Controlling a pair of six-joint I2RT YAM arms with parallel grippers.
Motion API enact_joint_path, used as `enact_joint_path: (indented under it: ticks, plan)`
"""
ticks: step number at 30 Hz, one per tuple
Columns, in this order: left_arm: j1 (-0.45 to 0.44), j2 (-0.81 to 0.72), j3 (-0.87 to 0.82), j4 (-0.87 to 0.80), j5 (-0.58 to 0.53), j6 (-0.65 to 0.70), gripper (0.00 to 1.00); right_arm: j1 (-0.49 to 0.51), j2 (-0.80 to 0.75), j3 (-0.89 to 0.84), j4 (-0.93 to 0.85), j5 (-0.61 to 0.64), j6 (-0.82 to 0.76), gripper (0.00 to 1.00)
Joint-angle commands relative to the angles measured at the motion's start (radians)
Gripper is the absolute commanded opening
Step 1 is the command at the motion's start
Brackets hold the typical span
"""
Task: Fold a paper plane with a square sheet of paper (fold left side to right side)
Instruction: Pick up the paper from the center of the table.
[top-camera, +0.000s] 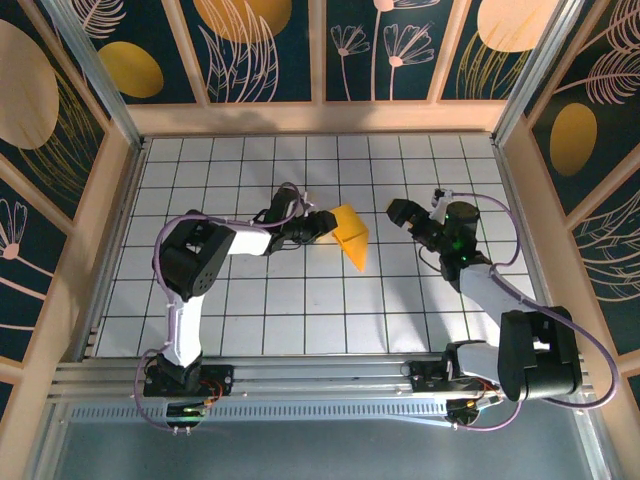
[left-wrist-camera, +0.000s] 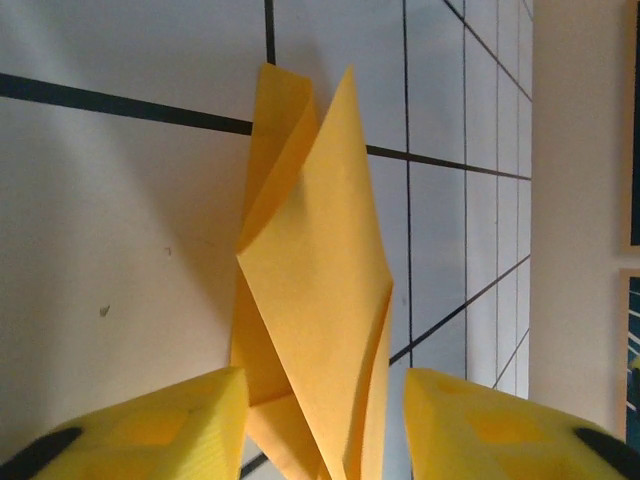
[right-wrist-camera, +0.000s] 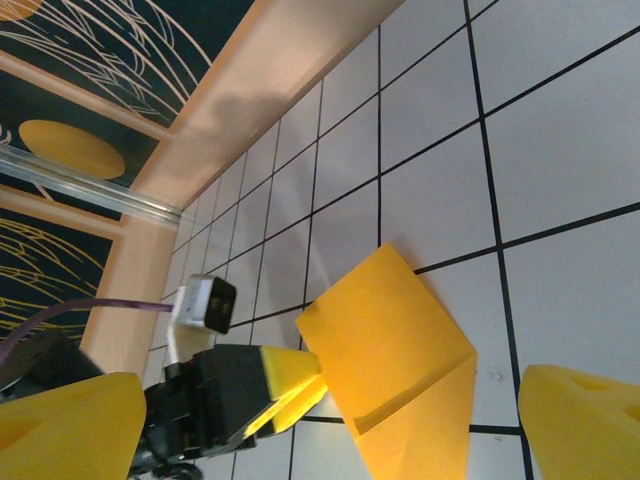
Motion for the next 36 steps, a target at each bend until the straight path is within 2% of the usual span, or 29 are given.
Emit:
enact_joint_path:
  ticks: [1, 6, 9, 16, 19, 23, 26, 32, 36]
  plan:
    - [-0.009, 0.041, 0.048, 0.019, 0.03, -0.003, 0.37, -0.012, -0.024, -0.02, 0.03, -0.044, -0.011, 0.95]
    - [-0.009, 0.059, 0.067, 0.03, 0.022, 0.008, 0.12, -0.017, -0.026, -0.026, 0.031, -0.096, -0.039, 0.9]
    - [-0.007, 0.033, 0.053, 0.019, 0.008, 0.036, 0.0, -0.017, -0.025, -0.025, 0.024, -0.126, -0.06, 0.88]
    - [0.03, -0.125, -0.074, 0.041, 0.045, 0.15, 0.0, -0.015, 0.025, 0.0, -0.006, -0.253, -0.146, 0.86]
    - [0.057, -0.227, -0.175, 0.079, 0.108, 0.219, 0.0, 0.001, 0.064, 0.014, -0.021, -0.315, -0.184, 0.88]
    - [0.085, -0.354, -0.308, 0.187, 0.241, 0.283, 0.0, 0.063, 0.117, 0.027, -0.012, -0.342, -0.236, 0.97]
    - [0.092, -0.445, -0.37, 0.225, 0.312, 0.316, 0.0, 0.117, 0.182, 0.043, 0.047, -0.384, -0.24, 0.98]
    - [0.094, -0.504, -0.395, 0.228, 0.395, 0.345, 0.0, 0.211, 0.311, 0.079, 0.164, -0.438, -0.246, 0.93]
    - [0.094, -0.492, -0.38, 0.198, 0.396, 0.358, 0.0, 0.241, 0.353, 0.088, 0.237, -0.479, -0.216, 0.87]
